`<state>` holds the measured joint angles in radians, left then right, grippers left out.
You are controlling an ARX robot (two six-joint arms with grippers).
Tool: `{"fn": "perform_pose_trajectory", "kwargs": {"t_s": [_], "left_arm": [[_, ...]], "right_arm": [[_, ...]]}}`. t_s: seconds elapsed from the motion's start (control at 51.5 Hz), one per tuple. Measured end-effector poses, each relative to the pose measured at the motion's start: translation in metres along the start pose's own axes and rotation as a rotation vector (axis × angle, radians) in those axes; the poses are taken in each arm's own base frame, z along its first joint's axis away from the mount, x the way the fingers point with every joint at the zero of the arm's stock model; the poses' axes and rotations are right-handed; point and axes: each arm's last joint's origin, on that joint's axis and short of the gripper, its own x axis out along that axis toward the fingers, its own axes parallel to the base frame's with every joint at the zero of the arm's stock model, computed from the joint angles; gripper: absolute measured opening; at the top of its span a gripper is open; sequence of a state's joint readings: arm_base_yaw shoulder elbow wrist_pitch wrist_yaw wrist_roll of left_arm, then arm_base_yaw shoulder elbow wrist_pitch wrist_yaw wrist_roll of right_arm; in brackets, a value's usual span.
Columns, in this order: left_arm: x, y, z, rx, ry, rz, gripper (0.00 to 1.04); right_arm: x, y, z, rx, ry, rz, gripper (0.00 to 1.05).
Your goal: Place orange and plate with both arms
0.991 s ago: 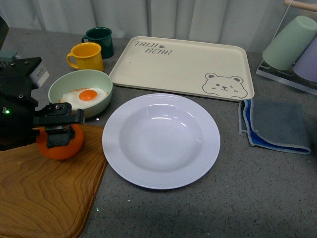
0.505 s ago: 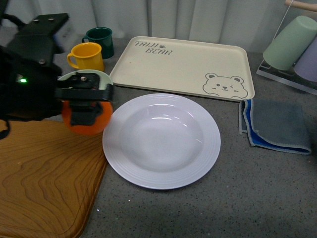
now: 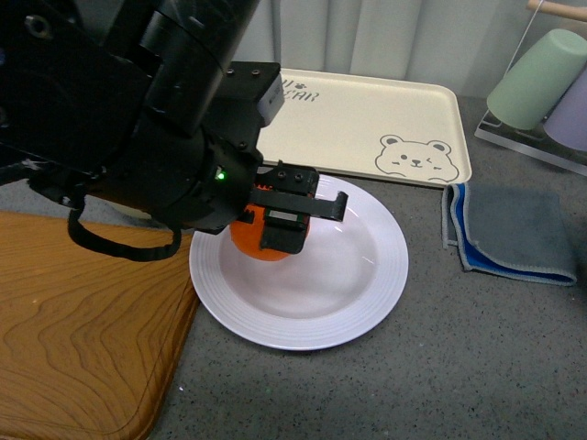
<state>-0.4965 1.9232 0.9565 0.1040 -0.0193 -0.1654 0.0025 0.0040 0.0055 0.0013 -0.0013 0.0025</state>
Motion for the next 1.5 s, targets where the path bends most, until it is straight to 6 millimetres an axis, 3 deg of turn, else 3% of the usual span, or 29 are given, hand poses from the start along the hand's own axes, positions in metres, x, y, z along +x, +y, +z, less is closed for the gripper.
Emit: {"fn": "perform_pose_trajectory", "kwargs": {"t_s": [0.369, 0.777, 1.107, 1.399, 1.496], "left_arm": [[0.032, -0.009, -0.003, 0.032, 0.046, 0.005, 0.55], [0.041, -0.009, -0.003, 0.042, 0.066, 0.017, 0.55], [0.035, -0.008, 0.000, 0.032, 0.050, 0.031, 1.00], [0.006, -0.001, 0.018, -0.008, -0.082, 0.080, 0.98], [0.008, 0.013, -0.004, 0.007, -0.422, 0.323, 0.81]], "right_arm": [[0.000, 0.000, 0.000, 0.000, 0.000, 0.000, 0.95], [0.000, 0.000, 0.000, 0.000, 0.000, 0.000, 0.95], [0.000, 0.000, 0.000, 0.000, 0.000, 0.000, 0.95], [0.000, 0.000, 0.000, 0.000, 0.000, 0.000, 0.95], [0.000, 0.000, 0.000, 0.000, 0.000, 0.002, 0.95]]}}
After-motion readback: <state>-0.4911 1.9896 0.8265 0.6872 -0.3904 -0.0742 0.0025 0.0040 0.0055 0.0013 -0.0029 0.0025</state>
